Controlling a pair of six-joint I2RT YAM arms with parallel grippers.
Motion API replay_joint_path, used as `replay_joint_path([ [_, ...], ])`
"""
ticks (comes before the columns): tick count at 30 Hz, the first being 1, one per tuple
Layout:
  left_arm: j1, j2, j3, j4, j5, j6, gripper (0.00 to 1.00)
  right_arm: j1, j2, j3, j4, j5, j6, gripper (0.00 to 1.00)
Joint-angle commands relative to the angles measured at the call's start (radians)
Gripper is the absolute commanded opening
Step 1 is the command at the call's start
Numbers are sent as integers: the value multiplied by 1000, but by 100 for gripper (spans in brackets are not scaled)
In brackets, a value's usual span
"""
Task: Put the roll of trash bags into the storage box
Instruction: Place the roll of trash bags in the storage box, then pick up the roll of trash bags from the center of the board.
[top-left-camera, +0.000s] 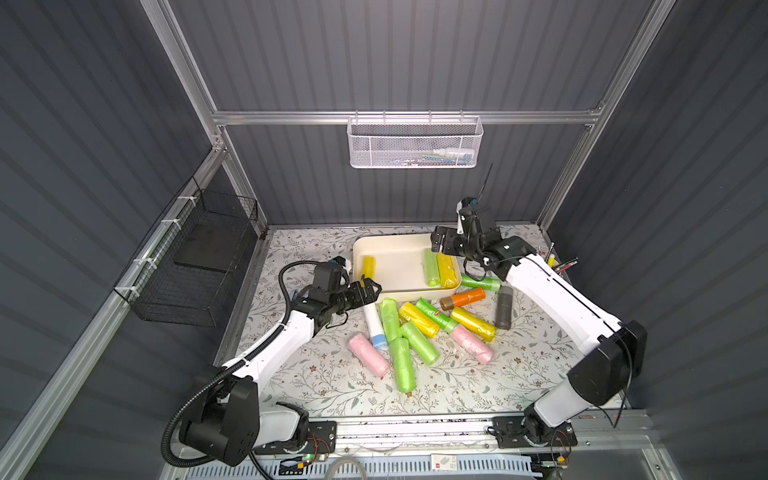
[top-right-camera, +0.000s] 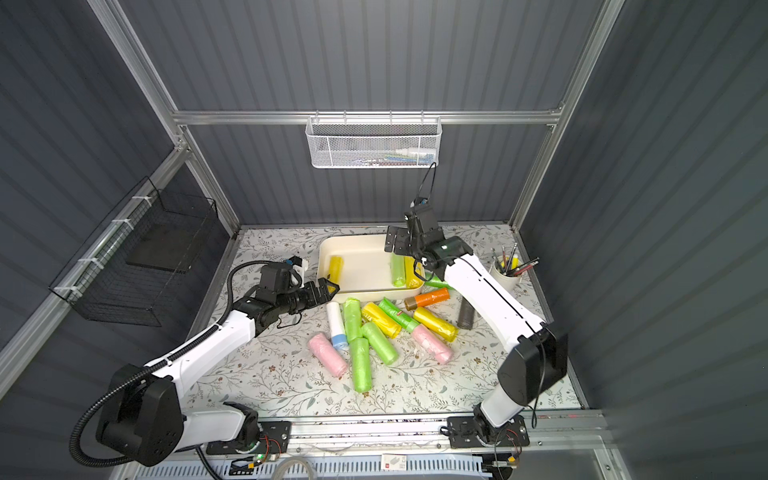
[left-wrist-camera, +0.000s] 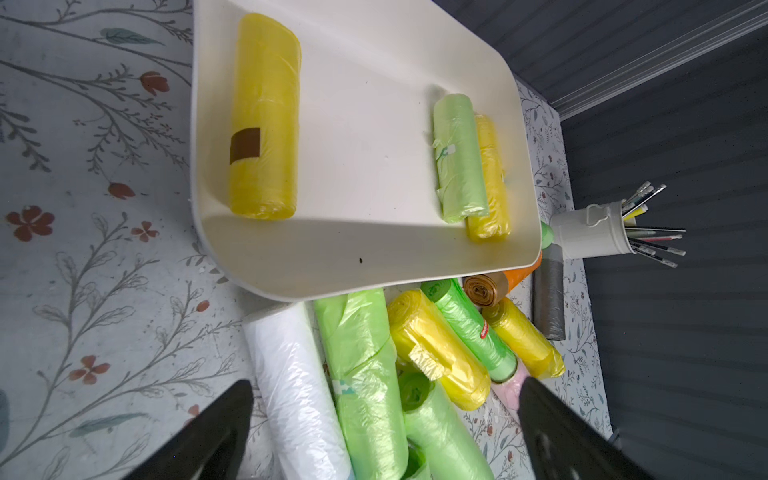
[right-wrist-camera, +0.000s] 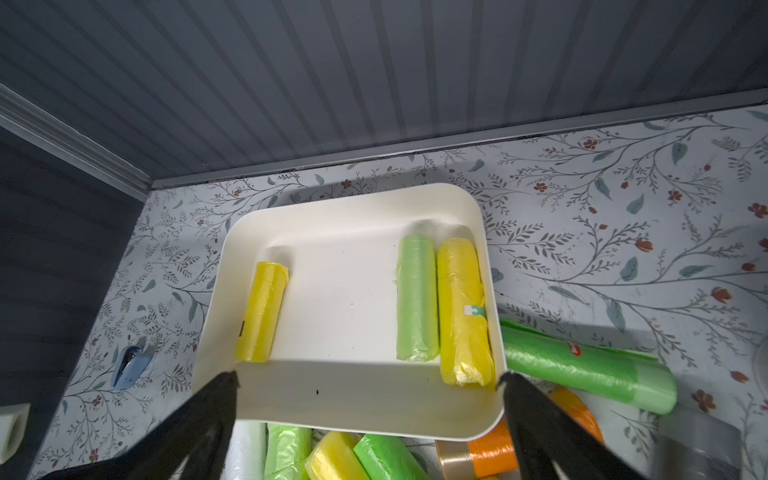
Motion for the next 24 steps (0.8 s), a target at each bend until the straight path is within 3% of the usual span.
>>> replay_joint_path([
  [1,-5,-6,41,-70,-5,1,100,1,-62,-80,81,-53,14,99],
  [14,-5,-47,69,-162,-98,45,100,-1,-363,-405,183,-86,71,99],
  [24,-21,-27,146,-230,-119,75,100,-3,-569,-609,232,-100,6,99],
])
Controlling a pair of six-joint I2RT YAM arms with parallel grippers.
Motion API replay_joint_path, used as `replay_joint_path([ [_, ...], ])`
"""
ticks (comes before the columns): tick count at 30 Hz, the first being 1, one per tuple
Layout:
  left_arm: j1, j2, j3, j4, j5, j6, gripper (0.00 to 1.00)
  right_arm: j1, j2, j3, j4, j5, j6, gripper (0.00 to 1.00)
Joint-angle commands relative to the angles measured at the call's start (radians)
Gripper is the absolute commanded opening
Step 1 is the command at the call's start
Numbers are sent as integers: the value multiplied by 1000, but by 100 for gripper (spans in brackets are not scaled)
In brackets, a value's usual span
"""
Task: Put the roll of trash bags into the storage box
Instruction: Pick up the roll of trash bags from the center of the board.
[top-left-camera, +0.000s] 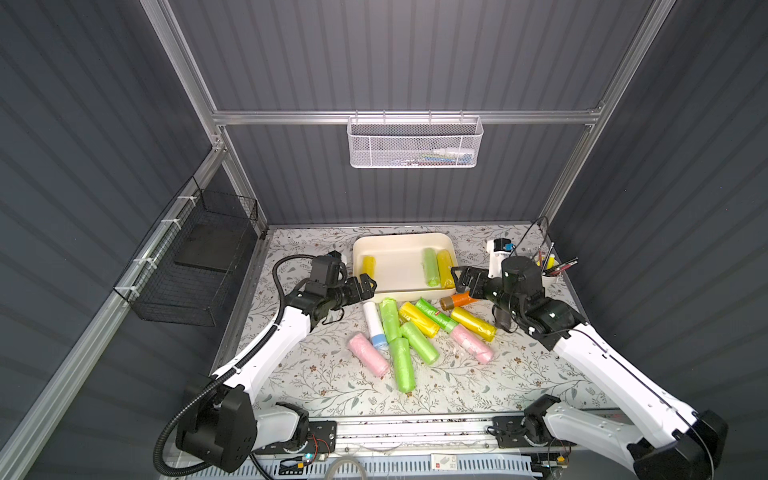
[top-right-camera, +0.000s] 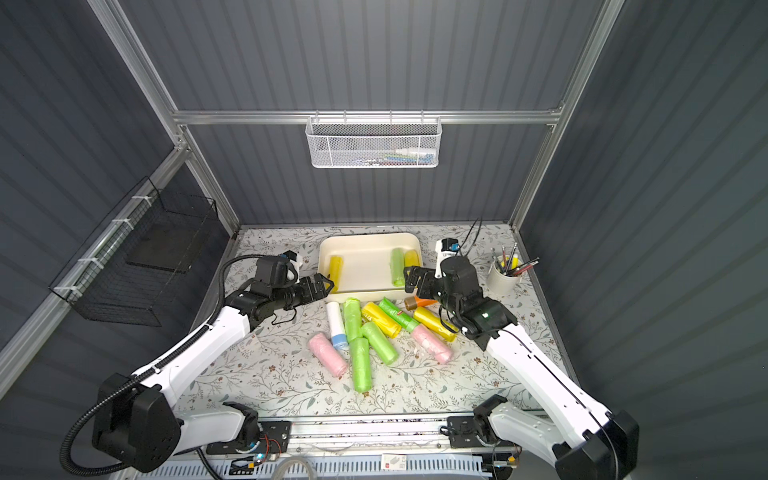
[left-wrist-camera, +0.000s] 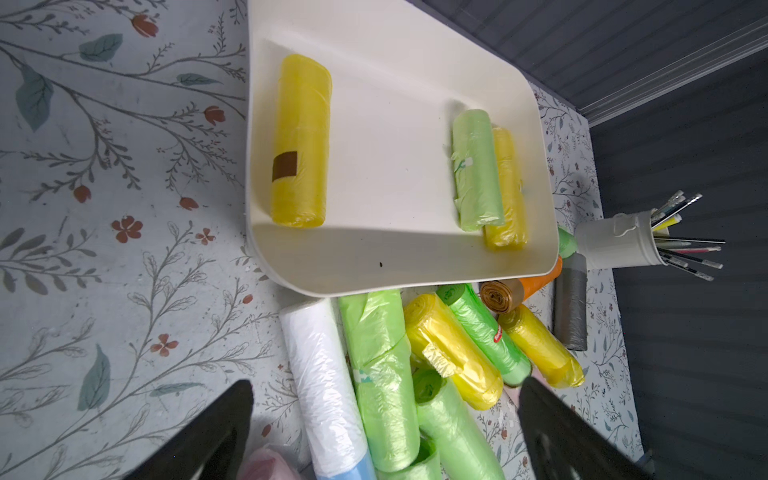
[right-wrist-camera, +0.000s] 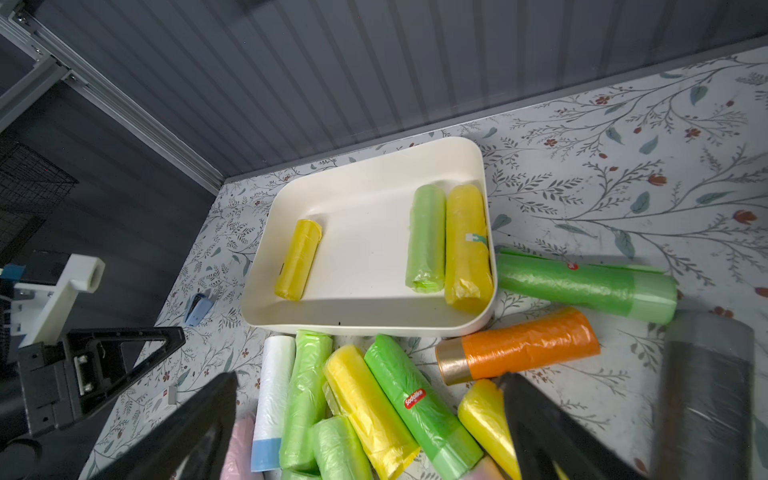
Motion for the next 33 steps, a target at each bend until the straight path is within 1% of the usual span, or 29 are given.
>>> replay_joint_path([
  [1,-19,-1,36,-72,-41,34,100,-2,-41,-33,16,-25,-36,99],
  [4,-26,-23,41,-130,-73,30,100,-4,-62,-56,8,-50,-35,99],
  [7,-30,-41,44,-196,-98,35,100,-3,-69,-87,38,-77,-26,99],
  [13,-35,-54,58,-285,-105,14,100,-3,-61,-133,108,-102,11,99],
  [19,-44,-49,84,-344,-96,-11,100,-4,-78,-144,84,-41,-30,99],
  [22,-50,-76,56,-357,-103,-31,100,-4,-71,-144,81,-54,-44,99],
  [27,-55,-117,-29,-346,-95,-63,100,-5,-35,-125,83,-63,-58,99],
  [33,-55,-147,-45,-395,-90,-59,100,-5,-3,-84,86,-81,-42,99],
])
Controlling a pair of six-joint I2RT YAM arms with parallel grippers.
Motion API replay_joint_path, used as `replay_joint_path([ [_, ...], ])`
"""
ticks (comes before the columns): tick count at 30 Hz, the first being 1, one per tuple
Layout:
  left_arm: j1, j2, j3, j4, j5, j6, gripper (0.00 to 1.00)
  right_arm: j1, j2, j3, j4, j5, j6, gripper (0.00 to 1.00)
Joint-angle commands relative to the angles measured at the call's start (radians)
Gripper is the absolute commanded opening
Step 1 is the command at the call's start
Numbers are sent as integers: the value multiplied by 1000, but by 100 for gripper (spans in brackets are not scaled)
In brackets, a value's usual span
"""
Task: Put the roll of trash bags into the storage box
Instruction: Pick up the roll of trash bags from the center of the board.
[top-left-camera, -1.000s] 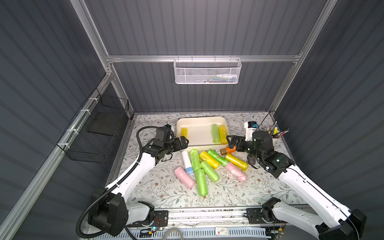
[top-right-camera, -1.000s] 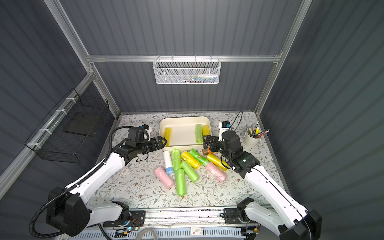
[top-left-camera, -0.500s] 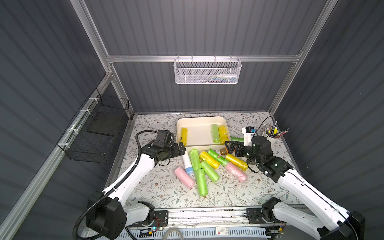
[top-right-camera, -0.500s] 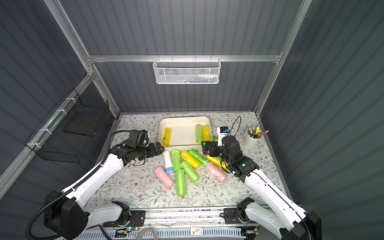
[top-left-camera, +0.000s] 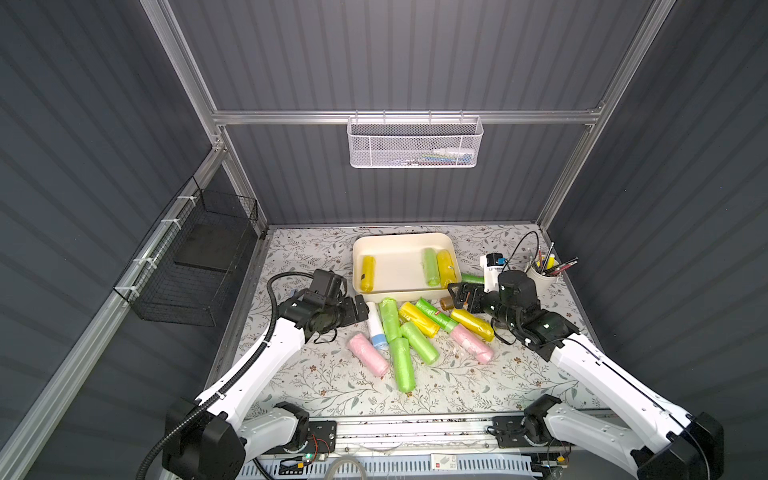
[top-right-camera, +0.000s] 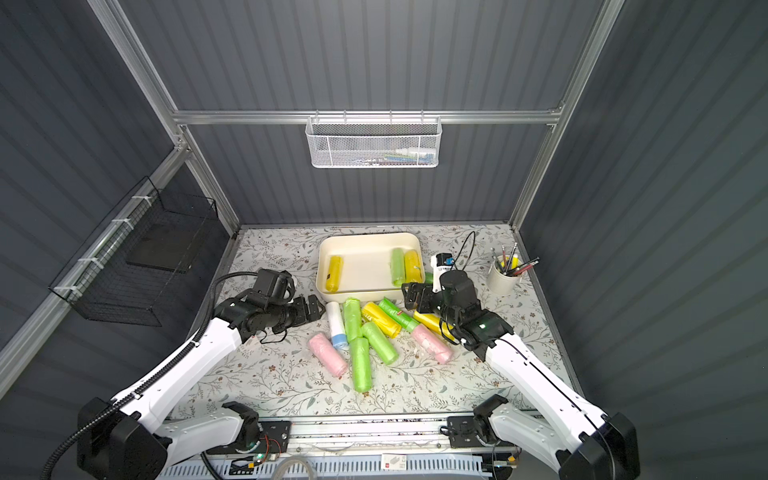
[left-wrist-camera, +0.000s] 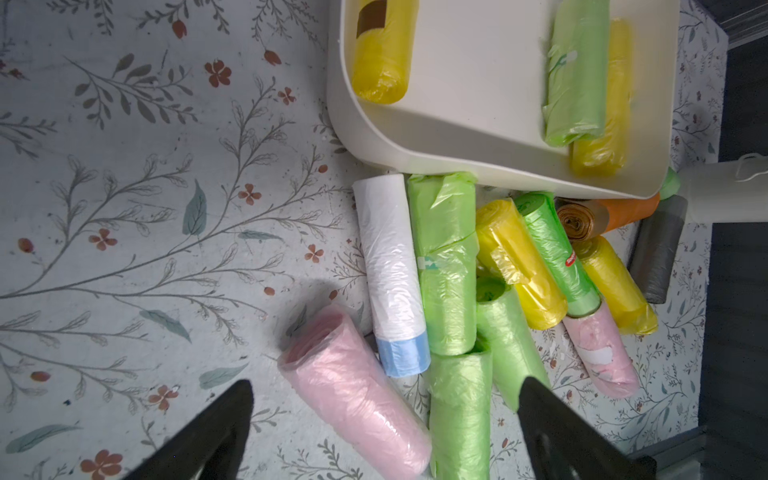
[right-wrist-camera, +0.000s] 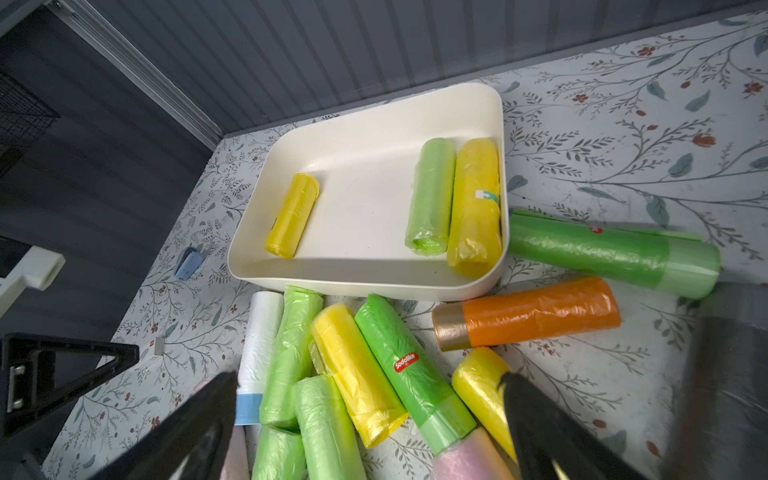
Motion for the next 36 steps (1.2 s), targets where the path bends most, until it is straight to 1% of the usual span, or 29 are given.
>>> replay_joint_path([
  [1,-8,-35,-14,-68,2,-12,100,-4,7,48,22,-8,-3,99],
  [7,-8,-82,-57,-126,40,-38,100,-3,28,81,17,11,-3,99],
  [12,-8,-76,-53,-172,75,-46,100,-4,28,80,23,4,30,99],
  [18,-8,-37,-101,-123,127,-75,100,-4,26,75,11,8,36,99],
  [22,-7,-6,-130,-86,134,-85,100,-3,23,70,12,-7,42,99],
  [24,-8,11,-150,-66,158,-93,99,-4,21,72,13,-41,33,99],
  [27,-8,29,-171,-55,165,-103,97,-3,23,85,6,-174,-34,99],
  [30,-8,37,-176,-46,162,-110,96,-4,25,104,-35,-250,-85,99],
  [36,-8,44,-193,-10,175,-146,94,-4,30,95,-52,-255,-90,99],
])
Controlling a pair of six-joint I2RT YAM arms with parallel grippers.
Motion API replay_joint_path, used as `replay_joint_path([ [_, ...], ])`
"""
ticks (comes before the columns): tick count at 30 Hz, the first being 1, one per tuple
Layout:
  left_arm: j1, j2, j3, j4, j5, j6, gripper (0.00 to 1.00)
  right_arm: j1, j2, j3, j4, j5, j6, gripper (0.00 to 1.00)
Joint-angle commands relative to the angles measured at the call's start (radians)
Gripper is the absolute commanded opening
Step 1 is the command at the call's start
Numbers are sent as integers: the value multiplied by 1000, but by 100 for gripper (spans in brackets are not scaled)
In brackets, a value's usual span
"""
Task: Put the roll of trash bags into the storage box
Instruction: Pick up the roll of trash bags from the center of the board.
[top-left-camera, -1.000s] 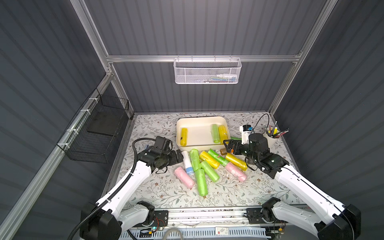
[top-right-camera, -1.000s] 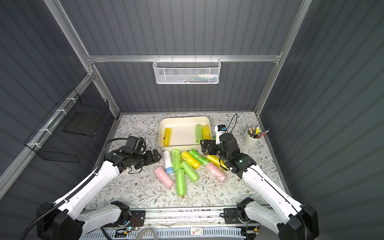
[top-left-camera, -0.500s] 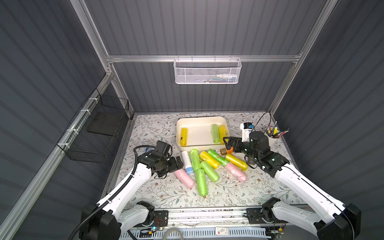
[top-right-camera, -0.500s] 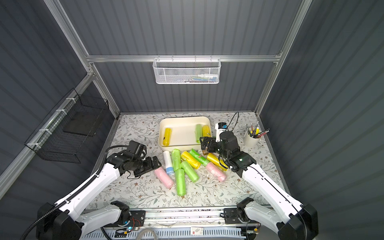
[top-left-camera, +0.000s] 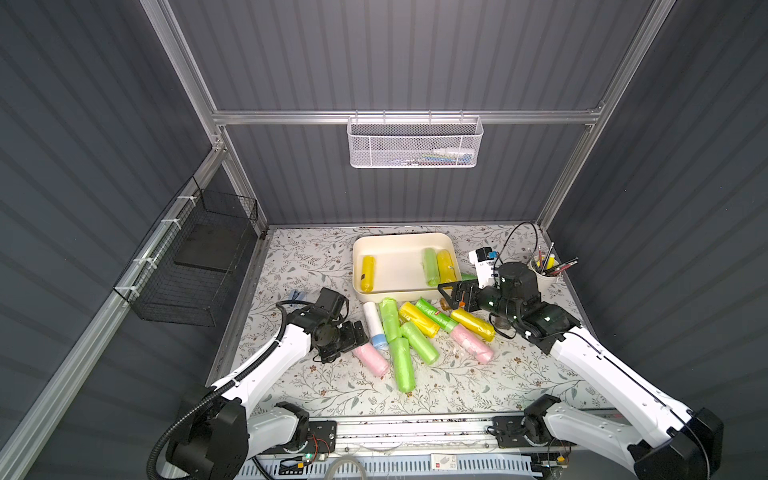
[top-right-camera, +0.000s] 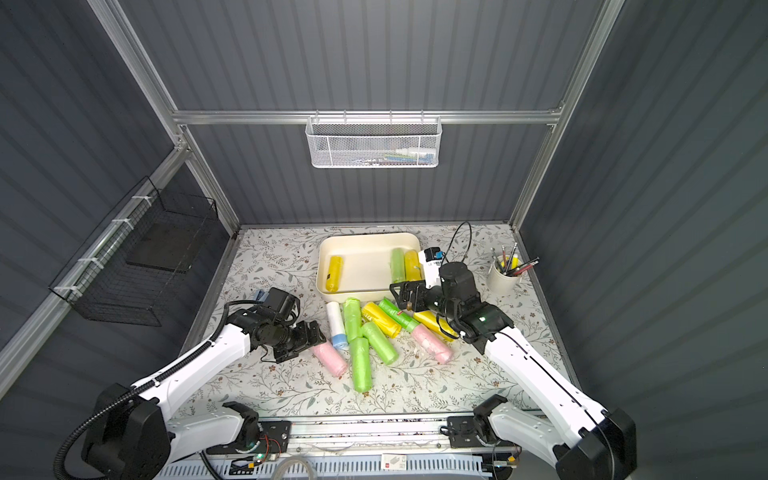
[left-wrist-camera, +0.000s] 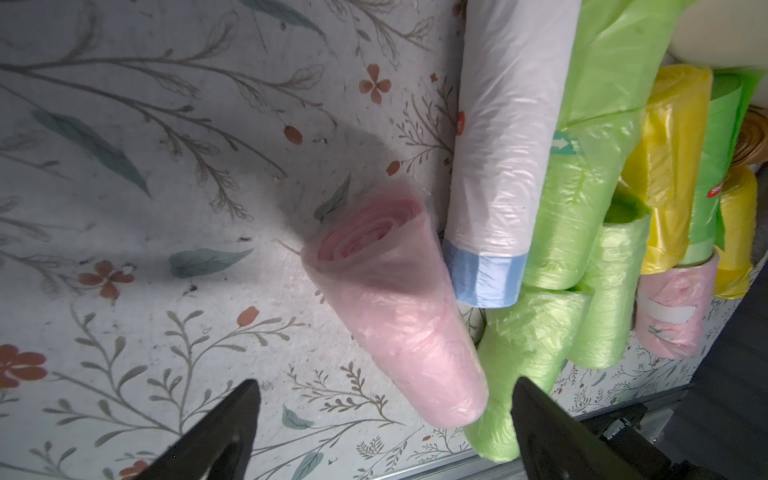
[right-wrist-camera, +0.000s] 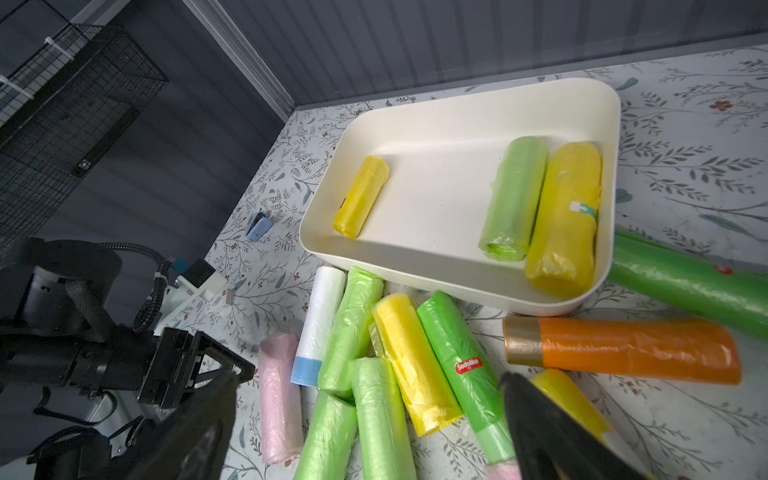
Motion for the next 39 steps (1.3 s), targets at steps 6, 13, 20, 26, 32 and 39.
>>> replay_joint_path([
  [6,-18,11,-28,31,42,-65,92,-4,15,13,-26,4,-25,99],
  [13,-49,8,-47,50,23,-115,90,-3,14,8,-27,22,-28,99],
  [20,-81,51,-27,78,-3,-120,87,-4,11,3,-34,41,-28,99],
  [26,-109,93,-27,69,-43,-108,84,-3,-6,5,-62,80,-33,99],
  [32,-125,130,-30,96,-46,-115,83,-4,-18,-4,-61,95,-32,99],
  [39,-143,176,-15,103,-68,-108,82,-4,-17,-1,-66,114,-34,99],
])
